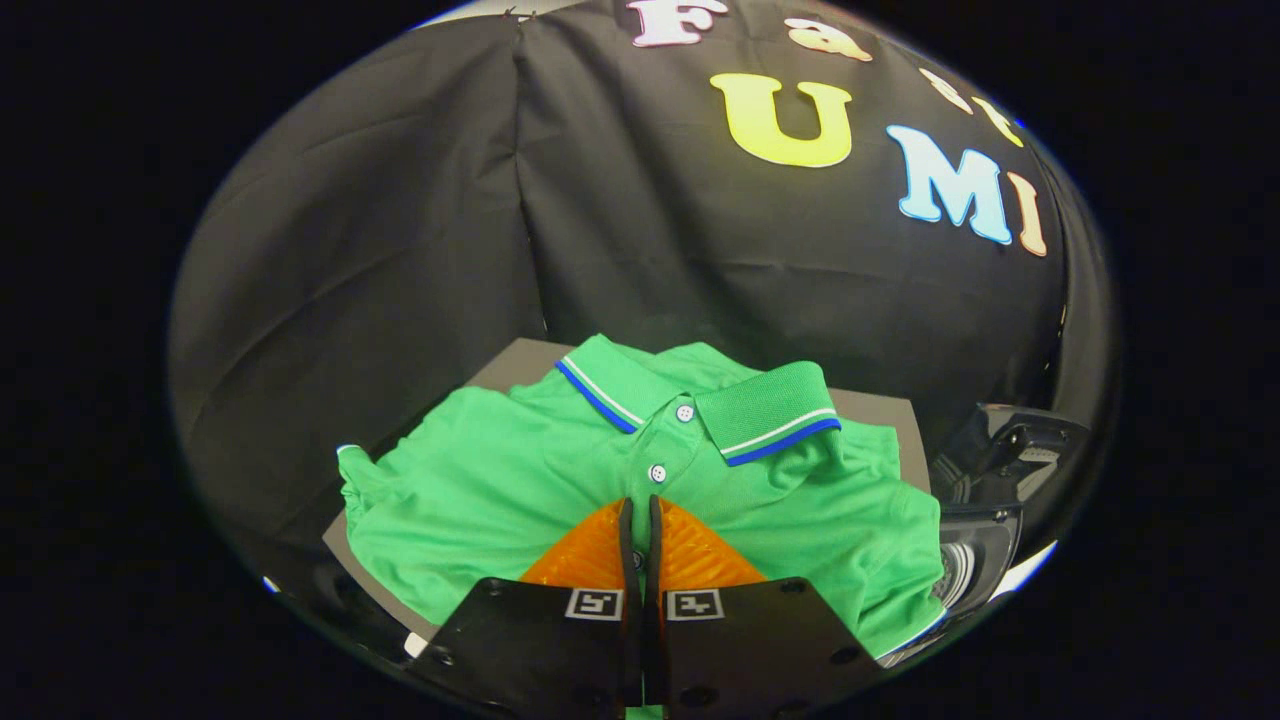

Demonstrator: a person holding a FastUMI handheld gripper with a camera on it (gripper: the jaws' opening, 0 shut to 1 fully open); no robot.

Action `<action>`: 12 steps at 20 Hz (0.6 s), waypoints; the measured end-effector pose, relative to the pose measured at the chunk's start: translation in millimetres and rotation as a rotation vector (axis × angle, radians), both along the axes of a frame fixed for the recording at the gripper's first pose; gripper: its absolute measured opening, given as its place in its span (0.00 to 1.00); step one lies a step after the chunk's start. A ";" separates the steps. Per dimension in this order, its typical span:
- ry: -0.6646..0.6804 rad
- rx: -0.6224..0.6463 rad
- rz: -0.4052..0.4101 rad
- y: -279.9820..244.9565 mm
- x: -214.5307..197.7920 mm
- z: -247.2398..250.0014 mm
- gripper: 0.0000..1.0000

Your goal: Put the clothes into the washing machine and then close the washing machine lid.

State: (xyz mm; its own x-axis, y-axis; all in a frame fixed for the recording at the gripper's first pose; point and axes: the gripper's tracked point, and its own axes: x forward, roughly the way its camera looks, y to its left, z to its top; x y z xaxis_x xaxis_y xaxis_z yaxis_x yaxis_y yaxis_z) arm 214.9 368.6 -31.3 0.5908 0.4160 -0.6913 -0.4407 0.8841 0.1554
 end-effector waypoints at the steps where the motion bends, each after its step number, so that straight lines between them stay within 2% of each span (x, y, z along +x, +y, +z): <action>1: -0.034 0.034 -0.002 0.1 3.5 12.4 0.02; 4: -0.092 0.136 0.014 4.8 6.8 43.1 0.02; 7: -0.160 0.140 0.033 -1.6 7.3 72.0 0.02; 9: -0.233 0.173 0.004 -6.9 13.9 100.4 0.02; 12: -0.264 0.228 -0.023 -14.3 11.8 132.0 0.02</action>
